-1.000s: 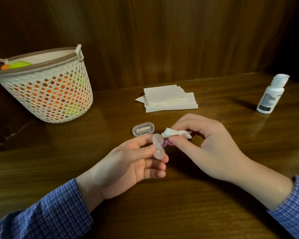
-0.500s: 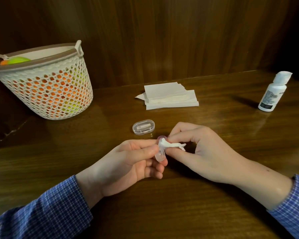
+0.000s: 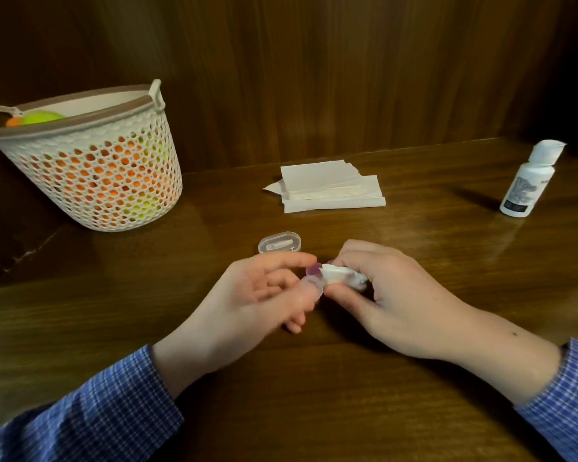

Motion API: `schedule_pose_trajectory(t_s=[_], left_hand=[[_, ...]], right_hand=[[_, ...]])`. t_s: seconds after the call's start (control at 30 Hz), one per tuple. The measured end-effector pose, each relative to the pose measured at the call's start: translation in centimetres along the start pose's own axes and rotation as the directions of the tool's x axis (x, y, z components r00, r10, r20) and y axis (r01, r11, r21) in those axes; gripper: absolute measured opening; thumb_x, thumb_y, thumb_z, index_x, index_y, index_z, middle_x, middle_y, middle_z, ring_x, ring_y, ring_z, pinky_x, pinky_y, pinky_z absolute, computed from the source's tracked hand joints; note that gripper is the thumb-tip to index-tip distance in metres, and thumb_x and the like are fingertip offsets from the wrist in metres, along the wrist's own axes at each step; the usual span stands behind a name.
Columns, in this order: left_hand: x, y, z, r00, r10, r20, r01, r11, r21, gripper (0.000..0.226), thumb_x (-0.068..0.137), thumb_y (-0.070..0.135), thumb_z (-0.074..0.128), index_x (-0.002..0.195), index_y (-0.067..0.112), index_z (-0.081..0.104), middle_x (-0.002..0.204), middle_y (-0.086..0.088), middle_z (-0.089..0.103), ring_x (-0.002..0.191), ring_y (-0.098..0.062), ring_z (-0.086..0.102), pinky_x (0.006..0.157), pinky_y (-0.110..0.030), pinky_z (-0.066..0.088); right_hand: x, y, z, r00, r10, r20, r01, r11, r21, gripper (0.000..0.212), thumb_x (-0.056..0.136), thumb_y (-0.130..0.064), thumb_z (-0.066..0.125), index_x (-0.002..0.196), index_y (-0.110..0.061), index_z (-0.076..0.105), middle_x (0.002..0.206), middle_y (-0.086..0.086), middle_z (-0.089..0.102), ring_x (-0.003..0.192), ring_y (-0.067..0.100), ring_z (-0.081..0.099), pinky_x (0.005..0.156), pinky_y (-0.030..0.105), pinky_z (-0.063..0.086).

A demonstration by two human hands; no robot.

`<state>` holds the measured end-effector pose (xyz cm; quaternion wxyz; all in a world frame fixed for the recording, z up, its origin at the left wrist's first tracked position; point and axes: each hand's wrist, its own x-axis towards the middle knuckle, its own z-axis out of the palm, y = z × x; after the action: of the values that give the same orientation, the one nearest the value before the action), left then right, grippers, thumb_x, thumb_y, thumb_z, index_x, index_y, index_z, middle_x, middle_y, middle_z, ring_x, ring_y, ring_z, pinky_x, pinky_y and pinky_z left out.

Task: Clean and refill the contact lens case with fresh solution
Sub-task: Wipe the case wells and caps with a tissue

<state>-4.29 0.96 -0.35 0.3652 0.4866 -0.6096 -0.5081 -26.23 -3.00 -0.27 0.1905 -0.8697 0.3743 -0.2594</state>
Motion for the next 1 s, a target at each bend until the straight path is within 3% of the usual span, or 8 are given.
schedule_pose_trajectory(t_s=[0.07, 0.17, 0.33, 0.5, 0.67, 0.83, 0.93, 1.0], left_hand=[[-0.5, -0.5, 0.4, 0.978, 0.198, -0.056, -0.171, 0.932, 0.319, 0.053, 0.078, 0.027, 0.086, 0.127, 0.026, 0.068, 0.097, 0.002, 0.075, 0.086, -0.019, 0.075, 0.075, -0.032, 0.065], [-0.5, -0.9, 0.9, 0.944, 0.299, -0.139, -0.212, 0.874, 0.436, 0.040, 0.081, 0.019, 0.087, 0.118, 0.027, 0.075, 0.095, 0.009, 0.077, 0.083, -0.018, 0.076, 0.071, -0.033, 0.065], [0.0, -0.8, -0.1, 0.976, 0.196, -0.091, -0.172, 0.959, 0.224, 0.029, 0.090, 0.006, 0.076, 0.115, 0.022, 0.075, 0.094, 0.002, 0.082, 0.082, -0.016, 0.080, 0.072, -0.028, 0.066], [0.4, -0.4, -1.6, 0.996, 0.052, 0.068, -0.052, 0.999, -0.009, 0.028, 0.084, 0.022, 0.073, 0.110, 0.015, 0.079, 0.089, -0.012, 0.080, 0.076, -0.022, 0.077, 0.069, -0.028, 0.064], [0.6, -0.4, -2.0, 0.972, 0.010, 0.234, -0.004, 1.000, -0.026, 0.023, 0.092, 0.012, 0.069, 0.114, 0.009, 0.076, 0.086, -0.012, 0.076, 0.076, -0.024, 0.073, 0.069, -0.031, 0.062], [0.6, -0.2, -1.5, 0.946, 0.018, 0.323, -0.004, 0.999, -0.042, 0.021, 0.095, 0.008, 0.067, 0.114, 0.008, 0.075, 0.093, -0.013, 0.075, 0.080, -0.023, 0.072, 0.071, -0.030, 0.062], [0.7, -0.3, -1.3, 0.957, 0.016, 0.290, -0.013, 1.000, -0.014, 0.030, 0.092, 0.010, 0.070, 0.121, 0.004, 0.073, 0.097, -0.015, 0.077, 0.082, -0.023, 0.074, 0.073, -0.030, 0.064], [0.7, -0.4, -1.3, 0.975, 0.039, 0.219, -0.060, 0.994, 0.090, 0.028, 0.090, 0.009, 0.074, 0.119, 0.008, 0.074, 0.099, -0.012, 0.080, 0.084, -0.024, 0.077, 0.075, -0.033, 0.065]], right_hand=[[0.0, 0.1, 0.2, 0.999, 0.033, 0.024, -0.033, 0.999, -0.011, 0.016, 0.097, -0.042, 0.060, 0.095, -0.030, 0.070, 0.087, -0.015, 0.058, 0.080, 0.005, 0.057, 0.068, 0.028, 0.049], [0.1, 0.0, 0.4, 0.997, 0.046, 0.060, -0.048, 0.998, 0.027, 0.014, 0.097, -0.040, 0.062, 0.093, -0.031, 0.071, 0.087, -0.013, 0.058, 0.079, 0.006, 0.057, 0.068, 0.029, 0.049], [-0.1, 0.1, 0.0, 0.996, -0.012, 0.085, 0.000, 0.991, 0.135, 0.013, 0.095, -0.035, 0.065, 0.094, -0.030, 0.077, 0.089, -0.014, 0.062, 0.087, 0.006, 0.061, 0.073, 0.020, 0.048], [-0.2, 0.2, -0.9, 0.969, -0.179, 0.170, 0.172, 0.983, 0.056, 0.013, 0.094, -0.033, 0.070, 0.100, -0.029, 0.080, 0.093, -0.018, 0.061, 0.097, 0.002, 0.058, 0.085, 0.008, 0.040], [-0.1, 0.4, -1.3, 0.923, -0.256, 0.288, 0.246, 0.967, 0.071, 0.012, 0.096, -0.035, 0.070, 0.104, -0.033, 0.078, 0.095, -0.018, 0.059, 0.099, 0.011, 0.058, 0.096, 0.031, 0.049], [0.2, 0.6, -2.3, 0.895, -0.219, 0.389, 0.115, 0.955, 0.273, 0.008, 0.097, -0.024, 0.072, 0.100, -0.021, 0.078, 0.094, -0.012, 0.068, 0.101, -0.001, 0.063, 0.105, 0.002, 0.028], [0.5, 1.1, -3.1, 0.872, -0.198, 0.447, 0.000, 0.914, 0.405, 0.010, 0.098, -0.019, 0.069, 0.094, -0.012, 0.076, 0.086, -0.003, 0.068, 0.092, -0.003, 0.065, 0.103, 0.009, 0.036], [0.7, 1.6, -3.3, 0.875, -0.143, 0.462, -0.164, 0.811, 0.562, 0.017, 0.098, -0.018, 0.068, 0.085, -0.009, 0.073, 0.080, 0.007, 0.065, 0.080, 0.003, 0.063, 0.083, 0.016, 0.048]])
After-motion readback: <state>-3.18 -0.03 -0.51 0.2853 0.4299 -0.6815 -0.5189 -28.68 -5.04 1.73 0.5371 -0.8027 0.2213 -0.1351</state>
